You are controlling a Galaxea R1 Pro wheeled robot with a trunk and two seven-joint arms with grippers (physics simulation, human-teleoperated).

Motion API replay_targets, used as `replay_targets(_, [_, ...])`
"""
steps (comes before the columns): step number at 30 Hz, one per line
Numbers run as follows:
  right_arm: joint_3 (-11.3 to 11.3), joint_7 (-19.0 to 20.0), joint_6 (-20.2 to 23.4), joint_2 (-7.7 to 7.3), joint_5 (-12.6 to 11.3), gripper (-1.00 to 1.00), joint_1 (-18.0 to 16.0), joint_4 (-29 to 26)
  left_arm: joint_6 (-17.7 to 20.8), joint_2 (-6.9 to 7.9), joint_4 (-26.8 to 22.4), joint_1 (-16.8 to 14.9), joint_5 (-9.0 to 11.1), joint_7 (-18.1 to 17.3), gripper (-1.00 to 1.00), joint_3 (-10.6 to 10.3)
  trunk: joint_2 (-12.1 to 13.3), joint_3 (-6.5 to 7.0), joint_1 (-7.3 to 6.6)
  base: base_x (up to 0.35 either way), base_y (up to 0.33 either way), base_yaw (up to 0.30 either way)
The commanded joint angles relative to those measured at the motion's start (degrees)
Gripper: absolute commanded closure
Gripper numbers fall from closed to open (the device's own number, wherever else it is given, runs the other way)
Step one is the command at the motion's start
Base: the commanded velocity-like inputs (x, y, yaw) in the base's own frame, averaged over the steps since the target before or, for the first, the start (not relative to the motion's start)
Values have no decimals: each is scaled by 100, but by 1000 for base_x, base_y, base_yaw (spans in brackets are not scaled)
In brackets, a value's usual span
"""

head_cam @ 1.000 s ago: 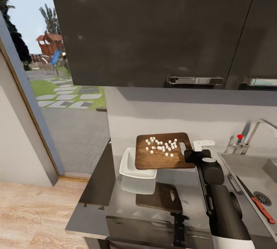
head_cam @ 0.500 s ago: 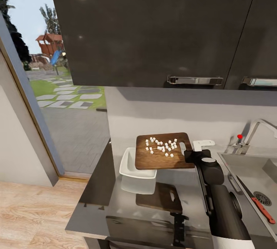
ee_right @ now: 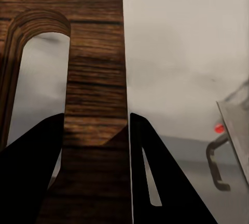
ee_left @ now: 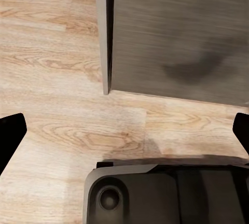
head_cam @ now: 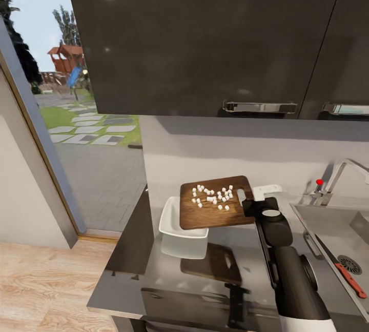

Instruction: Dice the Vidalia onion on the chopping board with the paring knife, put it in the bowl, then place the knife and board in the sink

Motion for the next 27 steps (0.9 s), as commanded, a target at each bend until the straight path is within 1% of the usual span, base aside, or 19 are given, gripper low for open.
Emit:
replay_targets(1, [17,16,25,4,47,100,-6,-5,-17,9,-6,-2,37,38,-100,-30,-13,-12,4,0,0,0])
replay_targets(13, [60,16,30,12,120,100,-6,-7,-17,9,-12,-2,37,38,-100,-30,-13,-12,4,1,0,0])
replay_targets(18, [73,9,29,15,123,100,-6,-15,-17,9,-14,-2,37,38,-100,-30,-13,-12,4,113,-111,0])
replay_targets(23, [232,1,33,21,123,100,-6,-10,-17,9,-15,-2,37,38,-100,-30,-13,-12,4,72,-72,0])
replay_targets(27, [282,-1,33,22,125,100,-6,-10,-17,9,-15,-2,37,38,-100,-30,-13,-12,4,9,-9,0])
